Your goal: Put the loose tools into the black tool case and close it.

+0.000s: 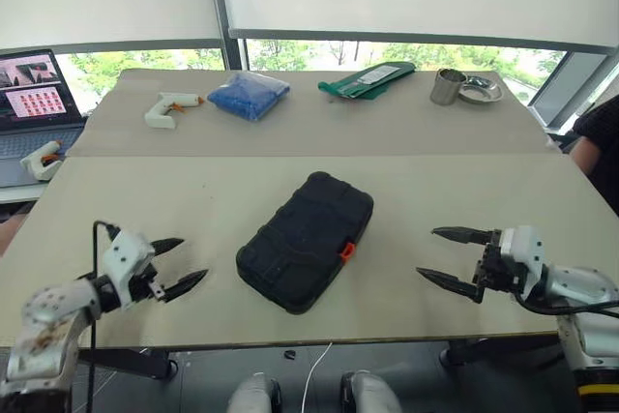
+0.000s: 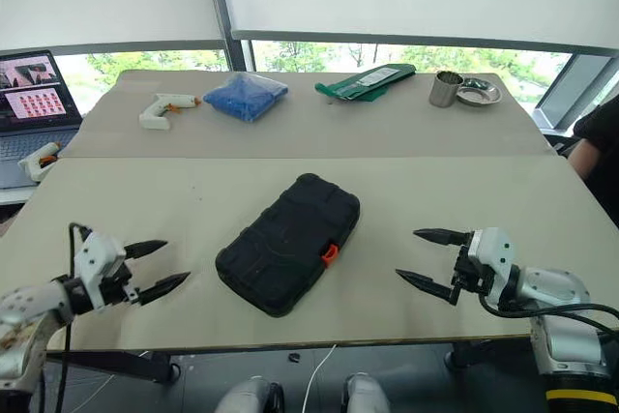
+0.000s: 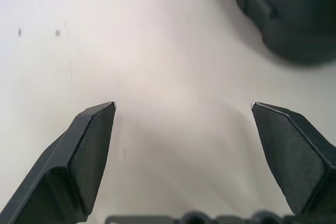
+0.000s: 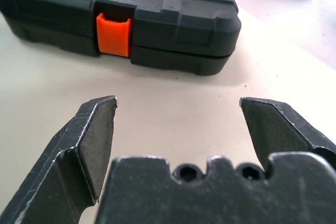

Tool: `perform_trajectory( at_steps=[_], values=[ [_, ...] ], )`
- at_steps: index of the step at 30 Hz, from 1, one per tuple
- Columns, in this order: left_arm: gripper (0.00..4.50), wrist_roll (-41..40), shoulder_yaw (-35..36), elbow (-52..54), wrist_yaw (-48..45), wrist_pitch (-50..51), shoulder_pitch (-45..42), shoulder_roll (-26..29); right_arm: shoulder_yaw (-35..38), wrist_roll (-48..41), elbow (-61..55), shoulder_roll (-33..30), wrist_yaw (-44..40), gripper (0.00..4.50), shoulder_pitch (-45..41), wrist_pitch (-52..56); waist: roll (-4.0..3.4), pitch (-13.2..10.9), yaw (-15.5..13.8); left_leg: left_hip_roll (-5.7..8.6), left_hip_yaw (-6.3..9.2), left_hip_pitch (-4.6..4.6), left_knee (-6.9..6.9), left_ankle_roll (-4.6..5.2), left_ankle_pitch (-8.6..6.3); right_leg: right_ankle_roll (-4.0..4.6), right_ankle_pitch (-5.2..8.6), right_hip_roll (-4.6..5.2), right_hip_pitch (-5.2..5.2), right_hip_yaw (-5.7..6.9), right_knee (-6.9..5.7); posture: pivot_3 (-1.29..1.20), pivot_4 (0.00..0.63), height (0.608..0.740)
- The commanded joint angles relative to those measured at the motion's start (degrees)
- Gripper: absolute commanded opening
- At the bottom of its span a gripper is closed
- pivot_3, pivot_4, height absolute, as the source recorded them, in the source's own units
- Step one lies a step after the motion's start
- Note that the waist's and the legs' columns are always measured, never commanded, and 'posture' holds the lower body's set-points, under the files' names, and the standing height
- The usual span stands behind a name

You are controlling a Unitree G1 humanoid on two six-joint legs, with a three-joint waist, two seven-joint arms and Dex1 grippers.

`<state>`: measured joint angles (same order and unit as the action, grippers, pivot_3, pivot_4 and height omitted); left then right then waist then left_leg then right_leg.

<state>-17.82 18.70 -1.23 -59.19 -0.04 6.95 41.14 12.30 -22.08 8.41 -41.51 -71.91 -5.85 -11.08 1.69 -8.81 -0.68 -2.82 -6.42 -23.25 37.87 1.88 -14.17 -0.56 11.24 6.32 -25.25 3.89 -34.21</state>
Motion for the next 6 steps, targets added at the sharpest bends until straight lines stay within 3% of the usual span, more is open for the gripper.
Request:
perform_trajectory(
  at_steps=[1, 6],
  values=[
    [4.46, 2.6, 1.6, -1.0, 0.9, -8.6, 1.9, 0.4, 0.3, 1.7, 3.8, -1.2, -0.8, 4.36, -1.2, -4.7, 0.00, 0.0, -0.2, 0.00, 0.00, 0.00, 0.00, 0.00, 0.00, 0.06, 0.02, 0.02, 0.00, 0.01, 0.00, 0.00, 0.150, 0.739],
    [4.46, 4.1, 1.4, -2.4, 4.4, -12.2, 1.8, -0.4, -1.3, 3.1, 8.6, -0.9, -1.2, 4.36, -3.2, -7.5, -0.01, 0.0, -0.2, 0.00, -0.06, 0.03, 0.00, 0.00, 0.01, 0.09, -0.09, 0.03, 0.02, 0.02, -0.01, 0.00, 0.150, 0.739]
  ],
)
